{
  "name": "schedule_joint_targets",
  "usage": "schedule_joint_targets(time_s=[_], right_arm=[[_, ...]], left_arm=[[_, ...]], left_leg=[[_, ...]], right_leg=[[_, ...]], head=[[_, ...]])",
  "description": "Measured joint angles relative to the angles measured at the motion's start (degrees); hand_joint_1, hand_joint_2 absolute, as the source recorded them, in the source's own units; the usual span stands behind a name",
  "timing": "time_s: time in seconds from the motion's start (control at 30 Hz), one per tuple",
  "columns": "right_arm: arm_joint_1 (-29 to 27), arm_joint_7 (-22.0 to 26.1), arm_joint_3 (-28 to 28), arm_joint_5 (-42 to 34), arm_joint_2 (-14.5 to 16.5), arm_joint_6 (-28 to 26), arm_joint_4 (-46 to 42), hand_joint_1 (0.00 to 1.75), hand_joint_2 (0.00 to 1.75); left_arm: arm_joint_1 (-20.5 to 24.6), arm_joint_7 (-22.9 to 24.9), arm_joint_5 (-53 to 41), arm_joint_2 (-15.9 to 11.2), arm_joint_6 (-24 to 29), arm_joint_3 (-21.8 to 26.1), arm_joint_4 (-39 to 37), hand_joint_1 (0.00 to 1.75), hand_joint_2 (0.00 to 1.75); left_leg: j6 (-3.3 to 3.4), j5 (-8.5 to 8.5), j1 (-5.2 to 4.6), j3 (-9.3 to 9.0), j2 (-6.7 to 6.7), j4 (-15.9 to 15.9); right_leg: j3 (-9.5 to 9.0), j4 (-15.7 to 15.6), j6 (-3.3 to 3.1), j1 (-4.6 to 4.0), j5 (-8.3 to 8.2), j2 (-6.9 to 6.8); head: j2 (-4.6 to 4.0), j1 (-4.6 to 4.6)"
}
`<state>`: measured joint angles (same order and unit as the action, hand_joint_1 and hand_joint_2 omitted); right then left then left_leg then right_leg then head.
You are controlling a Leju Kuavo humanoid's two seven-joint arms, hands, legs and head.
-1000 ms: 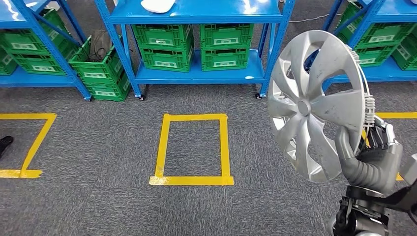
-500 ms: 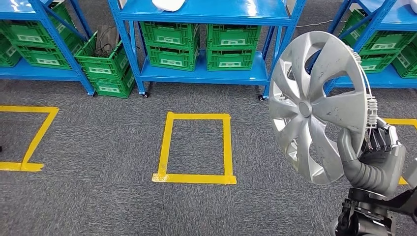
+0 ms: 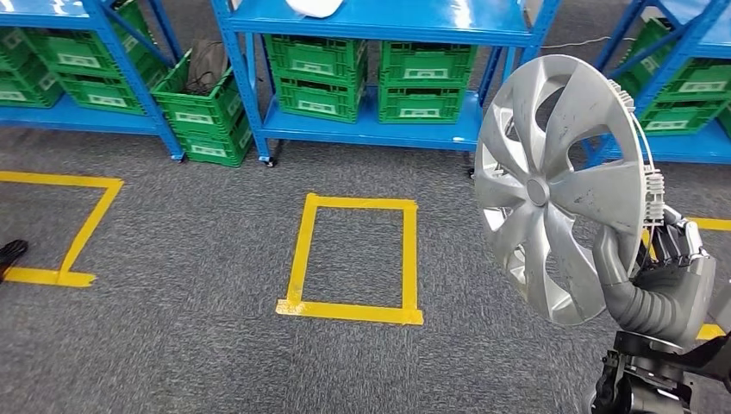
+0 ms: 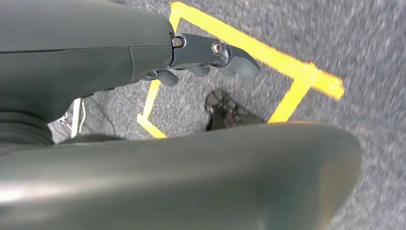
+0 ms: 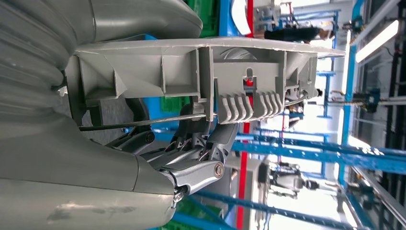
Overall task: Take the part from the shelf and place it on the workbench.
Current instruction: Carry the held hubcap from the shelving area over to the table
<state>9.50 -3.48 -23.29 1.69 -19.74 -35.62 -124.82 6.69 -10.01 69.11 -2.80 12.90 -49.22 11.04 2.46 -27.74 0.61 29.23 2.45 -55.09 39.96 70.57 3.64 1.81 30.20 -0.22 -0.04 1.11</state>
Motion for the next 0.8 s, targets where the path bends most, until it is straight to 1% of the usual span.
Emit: schedule_joint_targets(time_s=[0.03, 0.07, 0.1, 0.13, 0.17, 0.23, 0.27, 0.3, 0.33, 0.37, 0.4, 0.43, 0.47, 0.5, 0.53, 0.57, 0.6, 0.63, 0.67, 0.73, 0.77, 0.8], right_arm=[[0.0, 0.0, -0.1, 0.0, 0.0, 0.0, 0.1, 1.75, 1.75], [0.1, 0.0, -0.2, 0.0, 0.0, 0.0, 0.1, 1.75, 1.75], [0.2, 0.0, -0.3, 0.1, 0.0, 0.0, 0.1, 1.75, 1.75], [0.3, 0.0, -0.4, 0.1, 0.0, 0.0, 0.2, 1.75, 1.75], [0.4, 0.0, -0.5, 0.1, 0.1, 0.0, 0.2, 1.75, 1.75], [0.4, -0.2, -0.7, 0.1, 0.1, 0.1, 0.3, 1.75, 1.75], [0.5, -0.3, -0.8, 0.2, 0.1, 0.1, 0.3, 1.75, 1.75], [0.7, -0.3, -0.9, 0.2, 0.2, 0.1, 0.3, 1.75, 1.75], [0.8, -0.3, -0.9, 0.2, 0.2, 0.2, 0.3, 1.75, 1.75], [0.9, -0.4, -0.9, 0.2, 0.3, 0.2, 0.3, 1.75, 1.75], [1.0, -0.4, -1.0, 0.2, 0.3, 0.2, 0.4, 1.75, 1.75], [1.1, -0.4, -1.0, 0.2, 0.3, 0.2, 0.4, 1.75, 1.75], [1.1, -0.5, -1.1, 0.2, 0.4, 0.2, 0.4, 1.75, 1.75], [1.1, -0.5, -1.1, 0.2, 0.4, 0.2, 0.5, 1.75, 1.75], [1.1, -0.6, -1.2, 0.2, 0.4, 0.2, 0.5, 1.75, 1.75], [1.1, -0.6, -1.2, 0.2, 0.5, 0.2, 0.5, 1.75, 1.75], [1.1, -0.6, -1.3, 0.2, 0.5, 0.2, 0.5, 1.75, 1.75], [1.2, -0.6, -1.3, 0.2, 0.5, 0.2, 0.5, 1.75, 1.75], [1.2, -0.6, -1.3, 0.3, 0.6, 0.2, 0.5, 1.75, 1.75], [1.3, -0.6, -1.5, 0.3, 0.6, 0.3, 0.6, 1.75, 1.75], [1.3, -0.7, -1.6, 0.3, 0.6, 0.3, 0.6, 1.75, 1.75], [1.3, -0.7, -1.7, 0.3, 0.6, 0.4, 0.6, 1.75, 1.75]], left_arm=[[0.0, 0.0, 0.0, 0.0, 0.0, 0.0, 0.0, 0.0, 0.0], [0.0, 0.0, 0.0, 0.0, 0.0, 0.0, 0.0, 0.0, 0.0], [0.1, 0.0, 0.0, 0.0, 0.0, 0.0, 0.0, 0.0, 0.0], [0.1, 0.0, 0.0, 0.0, 0.0, 0.0, 0.0, 0.0, 0.0], [0.1, 0.0, 0.0, 0.0, 0.0, 0.0, 0.0, 0.0, 0.0], [0.0, 0.0, 0.0, 0.0, 0.0, 0.0, 0.0, 0.0, 0.0], [-0.1, 0.0, 0.0, 0.0, 0.0, 0.0, 0.0, 0.0, 0.0], [-0.1, 0.1, -0.1, 0.0, 0.0, 0.0, 0.0, 0.0, 0.0], [-0.1, 0.1, -0.1, 0.0, 0.0, 0.0, 0.0, 0.0, 0.0], [0.0, 0.1, -0.1, 0.0, 0.0, 0.0, 0.0, 0.0, 0.0], [0.1, 0.1, -0.1, 0.0, 0.0, 0.0, 0.0, 0.0, 0.0], [0.1, 0.1, -0.1, 0.0, 0.0, 0.0, 0.0, 0.0, 0.0], [0.0, 0.1, -0.1, 0.0, 0.0, 0.0, 0.0, 0.0, 0.0], [-0.1, 0.2, -0.1, 0.0, 0.0, 0.0, 0.0, 0.0, 0.0], [-0.1, 0.2, -0.1, 0.0, 0.0, 0.0, 0.0, 0.0, 0.0], [-0.1, 0.2, -0.1, -0.1, 0.0, 0.0, 0.0, 0.0, 0.0], [-0.1, 0.2, -0.1, -0.1, 0.0, 0.0, 0.0, 0.0, 0.0], [0.0, 0.2, -0.2, -0.2, 0.1, 0.0, 0.0, 0.0, 0.0], [0.1, 0.2, -0.2, -0.2, 0.1, 0.0, 0.0, 0.0, 0.0], [0.1, 0.2, -0.2, -0.2, 0.1, 0.0, 0.0, 0.0, 0.0], [0.0, 0.2, -0.2, -0.2, 0.0, 0.0, 0.0, 0.0, 0.0], [0.0, 0.2, -0.2, -0.2, 0.0, 0.0, 0.0, 0.0, 0.0]], left_leg=[[-0.39, -0.33, 0.18, 0.03, 0.65, -0.5], [-0.86, -0.68, 0.32, 0.23, 1.26, -1.0], [-1.34, -1.01, 0.42, 0.58, 1.85, -1.6], [-1.83, -1.17, 0.53, 1.03, 2.36, -2.0], [-2.27, -1.15, 0.63, 1.5, 2.86, -2.2], [-3.07, -1.09, 0.94, 2.06, 3.69, -2.4], [-3.34, -1.43, 0.93, 2.47, 3.13, -2.8], [-3.54, -2.2, 0.89, 3.32, 2.03, -4.4], [-3.65, -3.37, 0.81, 4.81, 0.6, -7.0], [-3.71, -4.74, 0.73, 6.94, -0.85, -10.9], [-3.71, -5.91, 0.71, 9.28, -1.56, -15.0], [-3.65, -6.43, 0.71, 11.23, -1.87, -18.2], [-3.49, -5.99, 0.68, 12.29, -2.0, -19.4], [-3.23, -4.56, 0.62, 12.13, -2.1, -18.3], [-2.87, -2.43, 0.46, 10.84, -2.37, -15.2], [-2.4, -0.49, 0.13, 9.02, -3.14, -11.1], [-2.0, 0.75, -0.23, 7.25, -3.98, -7.4], [-1.68, 1.34, -0.56, 5.89, -4.64, -4.7], [-1.49, 1.29, -0.82, 5.23, -5.0, -3.4], [-1.27, 1.35, -0.82, 4.95, -4.28, -2.9], [-1.07, 1.54, -0.69, 4.89, -3.87, -2.7], [-0.82, 1.74, -0.54, 4.79, -3.5, -2.4]], right_leg=[[-1.73, -3.7, 0.15, 0.28, -1.87, 0.36], [-3.54, -7.1, 0.3, 0.49, -3.02, 1.28], [-5.15, -10.1, 0.25, 0.65, -3.54, 2.22], [-6.04, -11.6, 0.07, 0.64, -3.39, 2.97], [-6.36, -11.7, -0.25, 0.49, -2.83, 3.33], [-6.5, -11.7, -1.19, 0.32, -2.72, 2.46], [-6.66, -11.8, -1.67, 0.31, -2.68, 1.89], [-6.86, -12.0, -2.12, 0.31, -2.67, 1.32], [-7.07, -12.2, -2.48, 0.24, -2.63, 0.73], [-7.18, -12.2, -2.72, 0.05, -2.55, 0.16], [-7.23, -12.2, -2.92, -0.14, -2.47, -0.41], [-7.29, -12.2, -3.06, -0.33, -2.38, -0.97], [-7.38, -12.2, -3.18, -0.52, -2.28, -1.48], [-7.52, -12.2, -3.26, -0.71, -2.18, -1.91], [-7.71, -12.2, -3.28, -0.88, -2.08, -2.27], [-7.89, -12.2, -3.25, -1.01, -1.97, -2.62], [-7.98, -12.2, -3.11, -1.21, -1.86, -2.92], [-7.97, -12.2, -2.87, -1.35, -1.82, -3.2], [-7.89, -12.2, -2.62, -1.45, -1.83, -3.54], [-7.79, -12.2, -2.05, -1.54, -1.84, -4.21], [-7.56, -11.8, -1.78, -1.48, -1.49, -3.99], [-6.98, -10.6, -1.52, -1.4, -0.62, -3.28]], head=[[0.0, 0.07], [0.0, 0.16], [0.0, 0.28], [0.0, 0.32], [0.0, 0.3], [0.0, 0.06], [0.0, -0.13], [0.0, -0.43], [0.0, -0.79], [0.0, -1.17], [0.0, -1.51], [0.0, -1.76], [0.0, -2.01], [0.0, -2.28], [0.0, -2.55], [0.0, -2.8], [0.0, -2.97], [0.0, -3.1], [0.0, -3.11], [0.0, -3.1], [0.0, -2.99], [0.0, -2.82]])
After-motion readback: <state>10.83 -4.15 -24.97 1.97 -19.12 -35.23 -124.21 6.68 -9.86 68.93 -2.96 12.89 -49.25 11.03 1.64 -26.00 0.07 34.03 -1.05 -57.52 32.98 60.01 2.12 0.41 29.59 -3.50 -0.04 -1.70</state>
